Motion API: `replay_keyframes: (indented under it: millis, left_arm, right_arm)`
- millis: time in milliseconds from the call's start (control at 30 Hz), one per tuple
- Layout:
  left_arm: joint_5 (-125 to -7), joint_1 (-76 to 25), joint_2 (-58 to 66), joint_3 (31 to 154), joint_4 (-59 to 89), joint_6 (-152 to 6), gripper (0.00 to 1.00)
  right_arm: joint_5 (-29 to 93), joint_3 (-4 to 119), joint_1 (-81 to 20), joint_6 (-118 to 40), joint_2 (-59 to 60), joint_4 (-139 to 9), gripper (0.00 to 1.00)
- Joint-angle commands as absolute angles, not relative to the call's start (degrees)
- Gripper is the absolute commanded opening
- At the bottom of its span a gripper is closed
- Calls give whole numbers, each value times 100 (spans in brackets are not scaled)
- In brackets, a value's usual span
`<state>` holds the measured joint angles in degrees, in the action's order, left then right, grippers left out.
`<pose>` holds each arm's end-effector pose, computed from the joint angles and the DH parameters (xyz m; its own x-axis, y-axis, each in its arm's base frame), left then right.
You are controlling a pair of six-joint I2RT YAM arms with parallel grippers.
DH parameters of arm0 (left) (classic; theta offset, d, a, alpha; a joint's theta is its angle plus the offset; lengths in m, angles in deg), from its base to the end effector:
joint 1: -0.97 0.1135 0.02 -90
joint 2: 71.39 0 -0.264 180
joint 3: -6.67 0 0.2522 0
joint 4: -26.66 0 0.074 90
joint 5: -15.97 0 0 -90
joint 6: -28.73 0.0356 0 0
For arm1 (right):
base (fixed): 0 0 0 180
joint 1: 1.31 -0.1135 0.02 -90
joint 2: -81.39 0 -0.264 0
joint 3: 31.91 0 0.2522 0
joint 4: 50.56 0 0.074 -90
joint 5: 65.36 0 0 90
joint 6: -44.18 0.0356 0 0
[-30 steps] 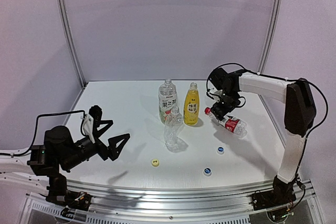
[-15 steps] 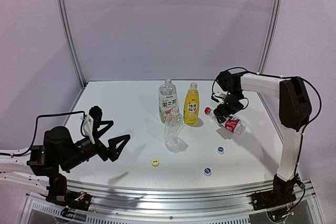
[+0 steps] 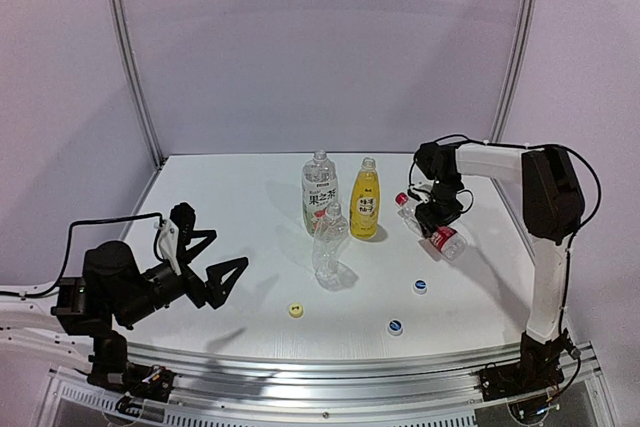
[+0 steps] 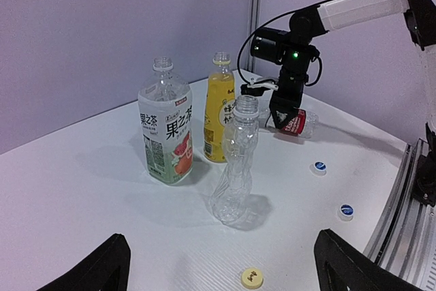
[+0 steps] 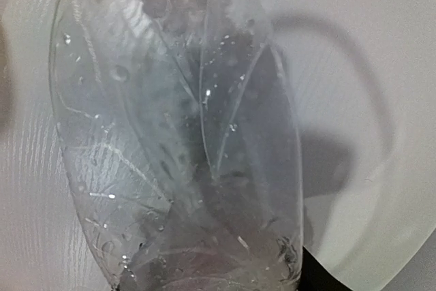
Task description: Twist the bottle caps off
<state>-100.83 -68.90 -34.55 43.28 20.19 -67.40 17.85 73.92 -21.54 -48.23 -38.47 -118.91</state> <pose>0.0722 -0.1503 0.2584 -0.1130 0.0312 -0.9931 0.6758 0.7352 -0.0538 0.3867 0.1380 0.1729 -0.9154 -0.3818 -0.1276 -0.3675 0.9219 -0.1227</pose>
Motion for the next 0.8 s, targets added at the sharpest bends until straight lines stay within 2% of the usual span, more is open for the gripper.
replay_keyframes:
  millis: [0,167,333,467,567,667,767]
  left_arm:
    - [-10079,-6934,-3439,4389,1948,-6690,92]
    - [-10109,-6943,-3374,4400,1967,-6664,92]
    - [-10142,-6982,-3292,4464,1985,-6679,92]
    - [-10158,-7130,-3319,4445,2130,-6685,96]
    - [-10237,-7245,-3313,4453,2337,-6741,99]
    - [-10130,-7457,-3194,4645,2499,-6707,99]
    - [-10132,-7776,-2734,5038,2592,-6455,99]
  right_arm:
    - [1823,7277,-2097,-4449,-3259,-11876,43]
    - [1956,6470,-2099,-3944,-1941,-11409,37]
    - [2791,5575,-2101,-3617,-241,-10808,37]
    - [3927,4826,-2159,-3292,1351,-10125,38]
    - [4304,4402,-2704,-3237,2357,-9734,41]
    - [4505,4186,-3246,-3074,2612,-9475,41]
    - [5211,3765,-3660,-2725,2493,-8493,41]
